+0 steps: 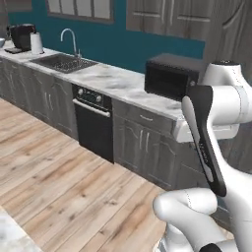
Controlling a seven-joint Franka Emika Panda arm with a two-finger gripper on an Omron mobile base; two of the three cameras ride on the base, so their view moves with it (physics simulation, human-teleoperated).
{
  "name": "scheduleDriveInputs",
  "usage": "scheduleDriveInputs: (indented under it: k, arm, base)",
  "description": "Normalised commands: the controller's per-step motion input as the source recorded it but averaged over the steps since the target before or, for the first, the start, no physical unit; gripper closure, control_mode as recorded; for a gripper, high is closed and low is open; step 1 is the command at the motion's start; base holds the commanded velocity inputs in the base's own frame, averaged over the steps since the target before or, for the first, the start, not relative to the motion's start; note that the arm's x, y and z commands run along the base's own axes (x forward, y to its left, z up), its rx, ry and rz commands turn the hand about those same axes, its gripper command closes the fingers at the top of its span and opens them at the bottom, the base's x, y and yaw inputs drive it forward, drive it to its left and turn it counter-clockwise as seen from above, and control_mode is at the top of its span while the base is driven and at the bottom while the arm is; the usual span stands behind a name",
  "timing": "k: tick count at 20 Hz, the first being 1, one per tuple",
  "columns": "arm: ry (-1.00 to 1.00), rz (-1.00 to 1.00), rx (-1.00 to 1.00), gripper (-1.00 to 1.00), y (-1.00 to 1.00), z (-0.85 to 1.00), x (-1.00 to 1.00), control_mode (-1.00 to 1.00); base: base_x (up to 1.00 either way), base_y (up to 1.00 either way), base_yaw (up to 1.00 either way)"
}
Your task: Pick the egg and butter from the fridge and place them by the bowl for mixing.
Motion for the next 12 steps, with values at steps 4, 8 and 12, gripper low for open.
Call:
scheduleDriveInputs:
  k: [4,8,12]
  arm:
    - [0.0,0.0,0.0,1.0,0.0,0.0,0.0,1.0]
    - [0.0,0.0,0.0,1.0,0.0,0.0,0.0,1.0]
    - [0.0,0.0,0.0,1.0,0.0,0.0,0.0,1.0]
  base:
    - [1.0,0.0,0.75]
    - [1.0,-0.04,0.72]
    - [1.0,-0.18,0.6]
